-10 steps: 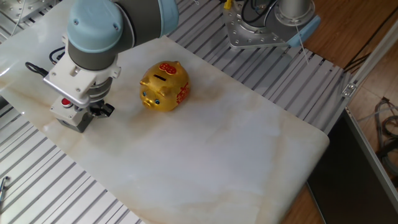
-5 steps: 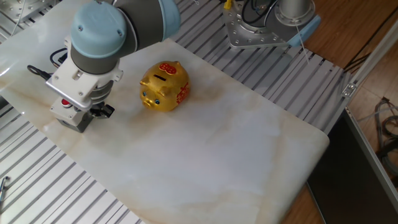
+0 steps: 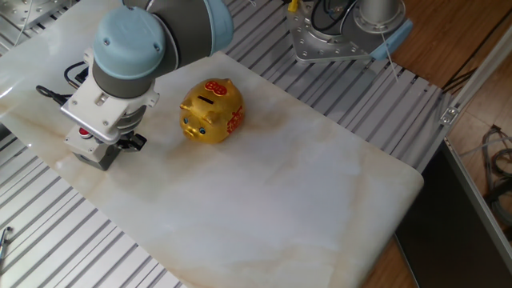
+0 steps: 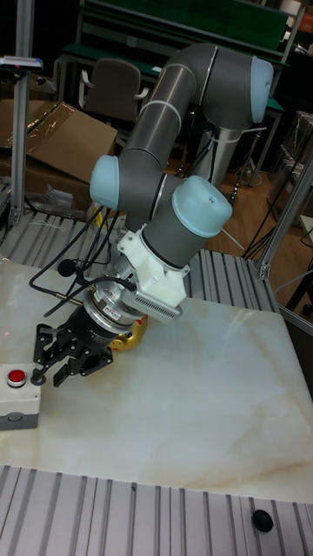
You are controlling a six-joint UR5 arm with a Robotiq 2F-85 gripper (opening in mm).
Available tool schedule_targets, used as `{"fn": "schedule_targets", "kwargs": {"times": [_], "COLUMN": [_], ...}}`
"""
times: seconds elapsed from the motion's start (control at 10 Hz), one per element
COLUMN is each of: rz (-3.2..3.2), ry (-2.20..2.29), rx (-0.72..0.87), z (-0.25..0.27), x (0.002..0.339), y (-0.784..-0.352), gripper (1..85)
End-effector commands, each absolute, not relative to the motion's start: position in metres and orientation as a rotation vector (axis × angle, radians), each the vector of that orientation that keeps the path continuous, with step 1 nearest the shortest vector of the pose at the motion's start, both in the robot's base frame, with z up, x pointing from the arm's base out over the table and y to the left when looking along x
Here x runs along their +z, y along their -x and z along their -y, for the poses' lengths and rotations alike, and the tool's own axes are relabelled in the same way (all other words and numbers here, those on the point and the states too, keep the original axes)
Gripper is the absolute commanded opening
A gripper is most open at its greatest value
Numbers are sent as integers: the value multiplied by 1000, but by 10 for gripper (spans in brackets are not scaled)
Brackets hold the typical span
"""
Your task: Drop coins into a piggy bank
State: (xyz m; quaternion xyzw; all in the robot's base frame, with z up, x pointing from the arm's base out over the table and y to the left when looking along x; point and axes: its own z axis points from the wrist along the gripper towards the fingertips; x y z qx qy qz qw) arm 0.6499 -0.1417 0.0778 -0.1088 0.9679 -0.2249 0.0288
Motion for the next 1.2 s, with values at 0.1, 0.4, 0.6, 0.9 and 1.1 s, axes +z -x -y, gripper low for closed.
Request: {"fn": "schedule_targets", "kwargs": {"times": [0.1,0.4,0.6,0.9,1.1], "rz": [-2990,-2991,-2991,-2992,-2990], "ry": [329,329,331,331,331], "rx": [-698,-700,-698,-693,-693], "z": [144,145,146,145,146], "x": [77,77,77,76,75], "y": [-649,-649,-649,-649,-649], "gripper": [370,367,363,363,360]}}
